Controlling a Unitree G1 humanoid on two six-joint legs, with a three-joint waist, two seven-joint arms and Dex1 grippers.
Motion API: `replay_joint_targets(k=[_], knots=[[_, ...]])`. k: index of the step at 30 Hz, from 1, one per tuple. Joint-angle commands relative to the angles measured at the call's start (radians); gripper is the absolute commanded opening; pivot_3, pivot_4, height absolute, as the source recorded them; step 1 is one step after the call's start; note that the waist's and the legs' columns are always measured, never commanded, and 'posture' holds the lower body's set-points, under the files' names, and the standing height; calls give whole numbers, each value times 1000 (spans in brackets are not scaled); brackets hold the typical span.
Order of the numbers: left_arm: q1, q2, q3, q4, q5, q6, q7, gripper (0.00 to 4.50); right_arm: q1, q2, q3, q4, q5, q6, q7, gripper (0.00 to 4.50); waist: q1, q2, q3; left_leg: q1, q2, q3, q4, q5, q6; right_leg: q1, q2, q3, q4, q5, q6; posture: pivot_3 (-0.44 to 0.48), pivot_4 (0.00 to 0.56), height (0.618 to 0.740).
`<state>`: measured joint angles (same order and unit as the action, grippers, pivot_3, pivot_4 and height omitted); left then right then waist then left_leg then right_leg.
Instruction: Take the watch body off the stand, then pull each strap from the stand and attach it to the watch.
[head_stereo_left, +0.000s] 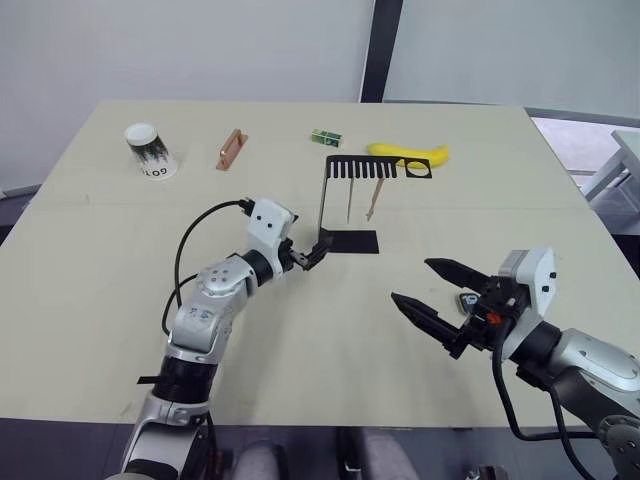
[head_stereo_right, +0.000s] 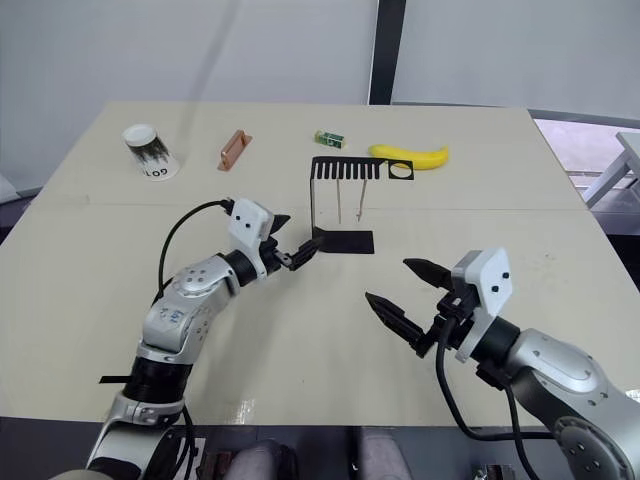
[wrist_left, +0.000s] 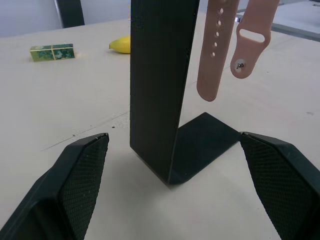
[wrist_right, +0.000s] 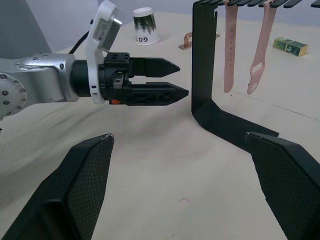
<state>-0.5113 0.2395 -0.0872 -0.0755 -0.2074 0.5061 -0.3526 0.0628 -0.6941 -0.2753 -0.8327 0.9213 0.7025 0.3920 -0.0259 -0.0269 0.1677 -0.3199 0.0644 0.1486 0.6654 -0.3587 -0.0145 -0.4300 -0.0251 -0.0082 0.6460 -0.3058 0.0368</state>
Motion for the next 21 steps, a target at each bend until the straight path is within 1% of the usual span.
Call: replay_joint_targets(k=[1, 9, 14, 16, 17, 18, 21], knots=[[-39, -17, -4, 23, 30, -42, 14, 4500, -8, 11, 5, -14, -9, -19, -15, 4464, 0, 0, 0, 0, 0, 0, 0, 0, 0, 0, 0, 0, 0, 0, 0, 0, 150, 740], [-63, -47, -11, 108, 116, -102, 81, 4500, -17, 31, 16, -8, -42, -21, -37, 4464, 1, 0, 0, 0, 0, 0, 0, 0, 0, 0, 0, 0, 0, 0, 0, 0, 150, 740], [-107, -82, -8, 196, 140, -168, 100, 4500, -31, 32, 25, 1, -51, -20, -31, 4464, 3, 0, 0, -1, 0, 0, 0, 0, 0, 0, 0, 0, -1, 0, 0, 0, 150, 740], [-123, -96, -5, 224, 146, -187, 106, 3963, -39, 34, 27, 8, -56, -21, -32, 4500, 2, 0, 0, -1, 0, 0, 0, 0, 0, 0, 0, -1, -1, 0, 0, 0, 150, 740], [-129, -101, -6, 234, 149, -195, 108, 3622, -43, 36, 27, 10, -58, -21, -32, 4500, 2, 0, 0, -1, 0, 0, 0, 0, 0, -1, 0, -1, -1, 0, 0, 0, 150, 740], [-136, -106, -8, 246, 152, -200, 110, 3175, -46, 37, 26, 14, -59, -21, -32, 4500, 1, 0, 0, -1, 0, 0, 0, 0, 0, 0, 0, -1, -1, 0, 0, 0, 150, 740], [-147, -117, -8, 262, 162, -207, 117, 3175, -50, 42, 27, 19, -65, -21, -30, 4500, 1, 0, 0, -1, 0, 0, 0, 0, 0, 0, 0, -1, -1, 0, 0, 0, 150, 740]])
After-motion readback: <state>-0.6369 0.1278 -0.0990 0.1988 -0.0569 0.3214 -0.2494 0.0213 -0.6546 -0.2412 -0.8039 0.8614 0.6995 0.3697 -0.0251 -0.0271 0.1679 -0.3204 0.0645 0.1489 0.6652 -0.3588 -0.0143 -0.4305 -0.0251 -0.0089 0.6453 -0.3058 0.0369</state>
